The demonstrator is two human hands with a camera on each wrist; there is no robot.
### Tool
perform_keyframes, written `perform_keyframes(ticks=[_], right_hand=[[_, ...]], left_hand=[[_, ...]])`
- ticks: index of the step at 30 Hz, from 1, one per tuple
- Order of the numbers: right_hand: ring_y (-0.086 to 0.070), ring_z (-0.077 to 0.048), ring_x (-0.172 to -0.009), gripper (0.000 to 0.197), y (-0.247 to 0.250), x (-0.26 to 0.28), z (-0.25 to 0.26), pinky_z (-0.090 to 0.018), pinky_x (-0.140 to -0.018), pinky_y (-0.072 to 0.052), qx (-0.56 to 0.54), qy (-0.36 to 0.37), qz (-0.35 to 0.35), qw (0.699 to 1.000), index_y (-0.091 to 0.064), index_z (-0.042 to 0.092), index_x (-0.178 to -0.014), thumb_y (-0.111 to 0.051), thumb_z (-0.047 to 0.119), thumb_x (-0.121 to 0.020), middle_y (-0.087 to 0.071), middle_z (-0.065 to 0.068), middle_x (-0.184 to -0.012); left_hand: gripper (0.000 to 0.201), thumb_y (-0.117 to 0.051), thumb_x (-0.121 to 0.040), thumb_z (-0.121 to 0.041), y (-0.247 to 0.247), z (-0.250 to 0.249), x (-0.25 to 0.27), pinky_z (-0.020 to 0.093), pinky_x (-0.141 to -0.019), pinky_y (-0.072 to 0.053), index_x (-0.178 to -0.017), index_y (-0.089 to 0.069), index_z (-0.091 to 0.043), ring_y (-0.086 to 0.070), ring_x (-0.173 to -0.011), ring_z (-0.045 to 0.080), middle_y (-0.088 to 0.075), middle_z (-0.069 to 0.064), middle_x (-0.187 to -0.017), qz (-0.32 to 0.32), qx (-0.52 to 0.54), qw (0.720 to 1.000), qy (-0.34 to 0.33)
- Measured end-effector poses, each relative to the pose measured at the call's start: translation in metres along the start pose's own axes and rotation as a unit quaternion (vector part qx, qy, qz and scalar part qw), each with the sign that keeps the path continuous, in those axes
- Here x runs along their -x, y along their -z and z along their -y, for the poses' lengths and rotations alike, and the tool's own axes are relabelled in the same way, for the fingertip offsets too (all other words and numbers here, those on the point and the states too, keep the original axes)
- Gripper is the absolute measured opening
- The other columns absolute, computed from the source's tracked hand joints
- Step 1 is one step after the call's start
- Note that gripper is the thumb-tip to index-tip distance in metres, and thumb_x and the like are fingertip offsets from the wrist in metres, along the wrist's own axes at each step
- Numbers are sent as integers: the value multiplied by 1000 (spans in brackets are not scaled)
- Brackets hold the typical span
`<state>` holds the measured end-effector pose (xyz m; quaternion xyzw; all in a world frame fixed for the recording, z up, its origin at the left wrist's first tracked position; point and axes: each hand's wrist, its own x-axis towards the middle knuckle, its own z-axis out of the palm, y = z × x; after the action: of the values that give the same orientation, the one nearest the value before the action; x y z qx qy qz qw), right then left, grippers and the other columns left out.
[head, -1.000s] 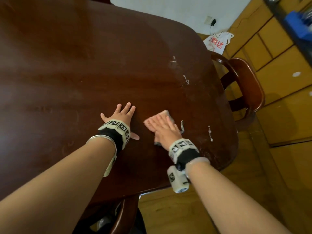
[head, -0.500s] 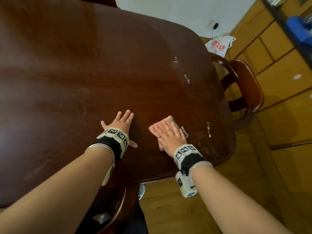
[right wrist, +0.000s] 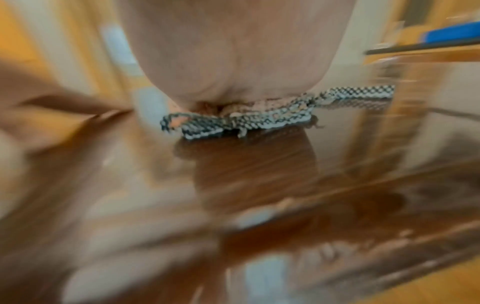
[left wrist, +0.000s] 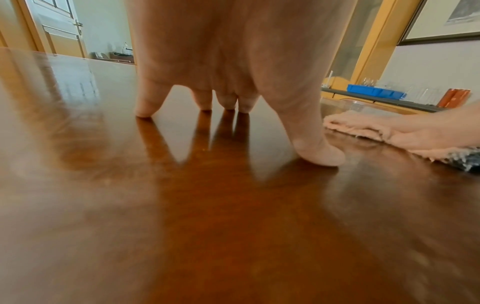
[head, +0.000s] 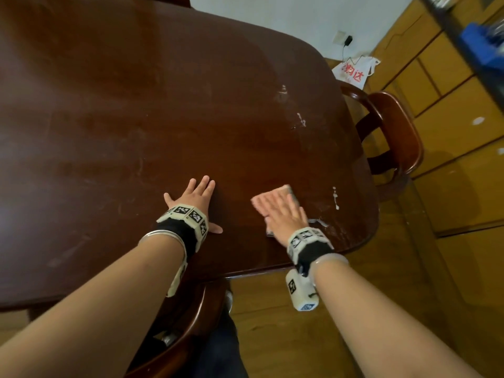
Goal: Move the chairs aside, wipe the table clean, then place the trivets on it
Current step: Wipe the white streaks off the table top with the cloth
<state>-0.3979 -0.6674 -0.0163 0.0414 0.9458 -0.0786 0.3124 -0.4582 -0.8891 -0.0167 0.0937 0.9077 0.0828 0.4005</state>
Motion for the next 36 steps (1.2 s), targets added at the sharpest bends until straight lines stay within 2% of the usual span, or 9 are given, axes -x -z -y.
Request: perform_keyframes(ticks=[4,8,12,16,20,24,28,32,36], right_hand=[[28,-23,-143,53,14,-22,20,-52,-116,12,-78,-97,-13,992,15,49,-146,-16,40,-104,30,10,-156],[31,-23,-142,59,-1,-34,78,-52,-113,15,-17,3,-5,1000,10,52,-147,-26,35,-102,29,14,-155],[23,-12,-143,56,-15,-5,45,-45,-116,10,33,66,-22,997,8,53,-146,-21,33,-103,23,21,-155],[24,-17,-144,52,-1,-14,-22,-49,-118,7,4,-29,-12,1000,21,52,-142,-8,41,-101,30,16,-154],[22,-30,-145,55,23,-55,15,-59,-115,8,-43,-94,-42,994,13,47,-147,-15,40,-101,25,7,-158],[26,-26,-144,54,22,-63,72,-54,-114,10,3,-2,-22,1000,11,50,-147,-19,37,-103,26,11,-157],[23,-14,-144,56,-8,-15,35,-47,-117,9,67,81,-16,994,13,51,-146,-20,35,-104,24,19,-156],[23,-19,-145,55,-5,-4,-36,-55,-118,4,32,-15,-9,999,21,53,-142,-14,45,-100,30,14,-154],[25,-26,-144,54,-8,-4,5,-54,-114,9,-27,-76,-12,997,10,52,-146,-20,37,-103,26,9,-157]], left_hand=[[124,-75,-67,-58,-6,1,3,69,-108,-6,-150,13,-30,18,-145,16,23,-15,-155,-3,2,1000,-1],[123,-75,-69,-57,-5,2,3,69,-108,-6,-150,13,-30,17,-145,15,23,-15,-155,-9,2,1000,-1],[123,-74,-69,-58,-6,2,4,68,-108,-5,-149,14,-29,18,-145,16,23,-14,-155,-1,3,1000,-2],[120,-72,-71,-58,-10,3,8,65,-110,-5,-150,13,-28,16,-145,16,22,-12,-156,-14,8,1000,-6],[121,-73,-70,-58,-15,4,11,63,-111,-4,-150,13,-27,14,-146,17,21,-11,-156,-23,8,1000,-12],[123,-74,-68,-58,-15,7,9,62,-111,-3,-150,12,-28,13,-146,15,20,-12,-157,-29,9,999,-8],[123,-74,-68,-58,-17,6,11,61,-112,-5,-150,12,-26,12,-146,16,19,-11,-157,-34,16,999,-3],[123,-73,-69,-58,-29,5,21,58,-114,-5,-150,13,-23,13,-146,18,21,-8,-157,-35,19,999,1],[121,-70,-72,-59,-36,1,28,56,-114,-5,-150,14,-23,13,-146,18,21,-7,-157,-37,17,999,10]])
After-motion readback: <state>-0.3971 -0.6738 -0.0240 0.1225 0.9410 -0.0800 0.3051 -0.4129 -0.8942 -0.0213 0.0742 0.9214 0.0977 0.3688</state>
